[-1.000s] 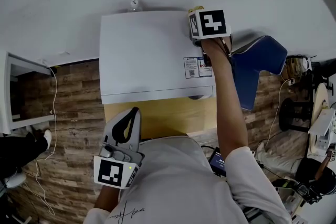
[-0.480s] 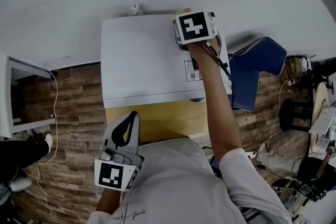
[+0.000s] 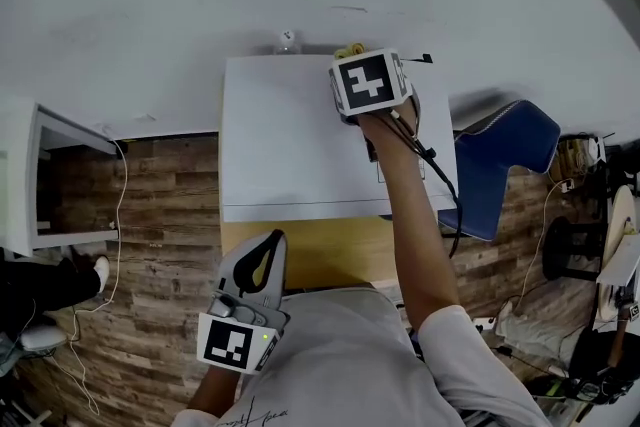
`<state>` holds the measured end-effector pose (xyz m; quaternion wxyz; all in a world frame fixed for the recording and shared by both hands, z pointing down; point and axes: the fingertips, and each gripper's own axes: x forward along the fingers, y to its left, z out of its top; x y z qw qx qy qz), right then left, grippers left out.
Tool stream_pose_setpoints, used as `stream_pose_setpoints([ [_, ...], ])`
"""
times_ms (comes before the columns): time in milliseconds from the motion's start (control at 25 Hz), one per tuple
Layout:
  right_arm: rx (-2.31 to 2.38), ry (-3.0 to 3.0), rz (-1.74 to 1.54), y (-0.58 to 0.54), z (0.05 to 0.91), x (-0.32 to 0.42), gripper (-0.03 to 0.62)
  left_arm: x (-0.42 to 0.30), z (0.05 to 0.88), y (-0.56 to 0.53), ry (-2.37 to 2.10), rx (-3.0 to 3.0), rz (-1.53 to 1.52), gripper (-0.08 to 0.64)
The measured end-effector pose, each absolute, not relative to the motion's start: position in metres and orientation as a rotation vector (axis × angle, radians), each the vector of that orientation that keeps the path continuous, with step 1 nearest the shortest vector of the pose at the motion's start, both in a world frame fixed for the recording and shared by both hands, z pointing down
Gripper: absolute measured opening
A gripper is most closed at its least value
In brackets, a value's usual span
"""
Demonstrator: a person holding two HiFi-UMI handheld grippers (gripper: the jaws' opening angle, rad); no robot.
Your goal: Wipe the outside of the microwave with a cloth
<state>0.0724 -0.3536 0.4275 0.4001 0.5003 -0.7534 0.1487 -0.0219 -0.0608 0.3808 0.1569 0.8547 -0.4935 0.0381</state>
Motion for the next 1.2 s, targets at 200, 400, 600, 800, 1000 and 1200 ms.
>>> stream_pose_setpoints([
  [200,1.243,-1.924,0.358,-0.352,0.427,0.050,0.117,-0.029,0.377,-0.064,-1.436,2.430,0.091,-0.005],
  [400,1.218,-1.955,0.362,-0.350,0.427,0.024,0.118,-0.032,0.379,-0.065,-1.438,2.432,0.105,-0.005],
  [600,1.192,-1.971,0.344,-0.348,0.427,0.003,0.118,-0.036,0.378,-0.065,-1.452,2.419,0.097,-0.005],
  [800,1.173,-1.990,0.337,-0.347,0.427,-0.015,0.119,-0.040,0.378,-0.067,-1.460,2.414,0.098,-0.005],
  [1000,1.158,-2.000,0.311,-0.345,0.427,-0.035,0.120,-0.043,0.379,-0.068,-1.464,2.407,0.098,-0.005],
  [1200,1.135,-2.013,0.275,-0.344,0.427,-0.059,0.120,-0.050,0.381,-0.068,-1.484,2.391,0.102,-0.005],
])
